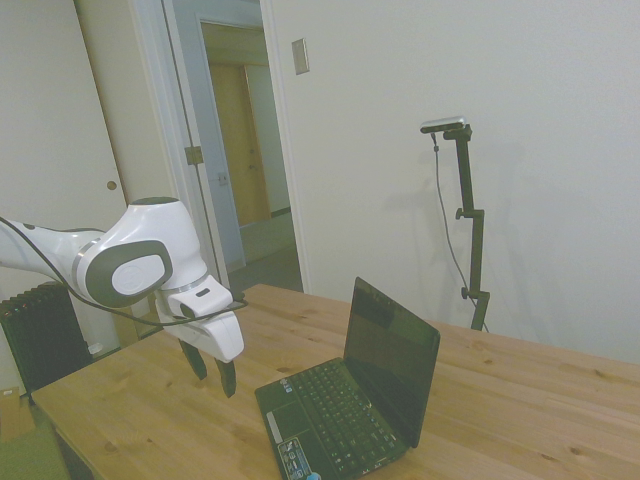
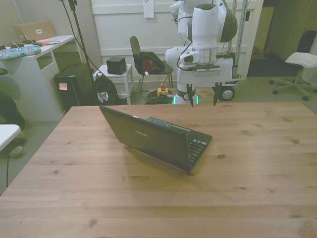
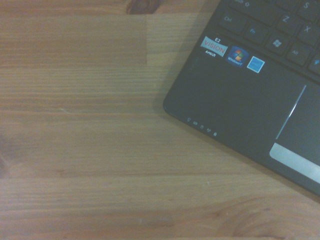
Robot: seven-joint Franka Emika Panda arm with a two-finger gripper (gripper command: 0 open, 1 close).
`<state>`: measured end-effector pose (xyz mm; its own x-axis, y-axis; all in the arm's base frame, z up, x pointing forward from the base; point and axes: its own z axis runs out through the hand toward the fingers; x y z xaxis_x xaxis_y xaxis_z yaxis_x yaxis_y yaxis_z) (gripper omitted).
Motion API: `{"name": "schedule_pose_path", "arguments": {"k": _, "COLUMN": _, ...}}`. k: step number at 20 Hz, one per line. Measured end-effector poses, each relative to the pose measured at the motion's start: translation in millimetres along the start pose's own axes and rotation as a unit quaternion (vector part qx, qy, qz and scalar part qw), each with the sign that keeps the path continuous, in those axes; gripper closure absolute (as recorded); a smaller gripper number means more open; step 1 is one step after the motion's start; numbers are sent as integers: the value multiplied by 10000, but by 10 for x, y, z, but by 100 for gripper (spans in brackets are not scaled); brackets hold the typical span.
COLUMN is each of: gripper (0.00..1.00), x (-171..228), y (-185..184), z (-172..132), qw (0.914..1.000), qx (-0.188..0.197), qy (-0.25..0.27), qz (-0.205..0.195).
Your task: Close the laptop
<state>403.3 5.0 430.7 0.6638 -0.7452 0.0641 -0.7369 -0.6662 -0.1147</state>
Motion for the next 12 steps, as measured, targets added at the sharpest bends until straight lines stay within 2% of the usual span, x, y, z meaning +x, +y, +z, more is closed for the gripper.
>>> {"name": "schedule_pose_path", "arguments": {"k": 3, "gripper": 0, "x": 56, "y": -14, "z": -32, "qw": 9999, "qx": -40, "qy": 106, "qz": 3}}
{"name": "schedule_pose_path", "arguments": {"k": 5, "gripper": 0, "x": 290, "y": 2, "z": -226, "qw": 9991, "qx": -29, "qy": 387, "qz": 180}}
{"name": "schedule_pose_path", "arguments": {"k": 12, "gripper": 0, "x": 1226, "y": 223, "z": -1379, "qw": 9902, "qx": 212, "qy": 1056, "qz": 891}}
